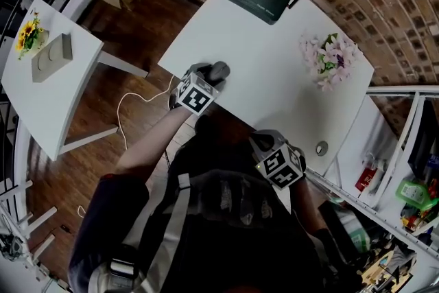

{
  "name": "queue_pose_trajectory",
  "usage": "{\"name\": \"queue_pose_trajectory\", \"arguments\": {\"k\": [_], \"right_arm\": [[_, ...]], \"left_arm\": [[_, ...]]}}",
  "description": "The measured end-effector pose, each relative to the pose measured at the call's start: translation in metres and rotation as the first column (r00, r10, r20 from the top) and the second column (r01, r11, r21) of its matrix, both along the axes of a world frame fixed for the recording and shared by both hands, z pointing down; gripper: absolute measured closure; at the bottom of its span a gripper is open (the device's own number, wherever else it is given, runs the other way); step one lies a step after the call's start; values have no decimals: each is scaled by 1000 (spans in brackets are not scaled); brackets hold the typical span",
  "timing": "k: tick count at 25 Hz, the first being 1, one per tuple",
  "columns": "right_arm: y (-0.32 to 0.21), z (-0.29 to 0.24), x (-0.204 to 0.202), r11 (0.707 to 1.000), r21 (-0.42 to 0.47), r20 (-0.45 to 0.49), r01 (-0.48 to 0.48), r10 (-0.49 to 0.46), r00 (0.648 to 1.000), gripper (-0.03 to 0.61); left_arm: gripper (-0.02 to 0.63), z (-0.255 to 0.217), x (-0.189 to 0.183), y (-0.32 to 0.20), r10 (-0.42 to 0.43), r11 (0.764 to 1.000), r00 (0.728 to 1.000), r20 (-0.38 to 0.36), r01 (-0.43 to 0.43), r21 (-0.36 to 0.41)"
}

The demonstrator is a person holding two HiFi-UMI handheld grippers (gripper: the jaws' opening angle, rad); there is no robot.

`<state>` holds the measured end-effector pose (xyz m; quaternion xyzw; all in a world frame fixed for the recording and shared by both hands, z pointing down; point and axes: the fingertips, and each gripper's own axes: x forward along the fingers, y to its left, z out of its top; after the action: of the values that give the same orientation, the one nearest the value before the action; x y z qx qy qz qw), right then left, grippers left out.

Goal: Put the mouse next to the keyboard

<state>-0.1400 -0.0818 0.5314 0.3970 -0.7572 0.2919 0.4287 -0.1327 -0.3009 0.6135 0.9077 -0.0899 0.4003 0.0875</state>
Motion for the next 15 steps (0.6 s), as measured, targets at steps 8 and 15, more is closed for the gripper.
{"name": "queue_pose_trajectory", "arguments": {"k": [8, 15], "right_arm": [[-9, -1, -9, 1000, 0, -3, -4, 4, 1000, 572], [-9, 0, -15, 1000, -11, -9, -17, 17, 1000, 573]], "left_arm": [[347, 0, -8, -10, -1, 1000, 1000, -1, 1, -9], [347, -1, -12, -21, -5, 1000, 1000, -23, 5, 1]]}}
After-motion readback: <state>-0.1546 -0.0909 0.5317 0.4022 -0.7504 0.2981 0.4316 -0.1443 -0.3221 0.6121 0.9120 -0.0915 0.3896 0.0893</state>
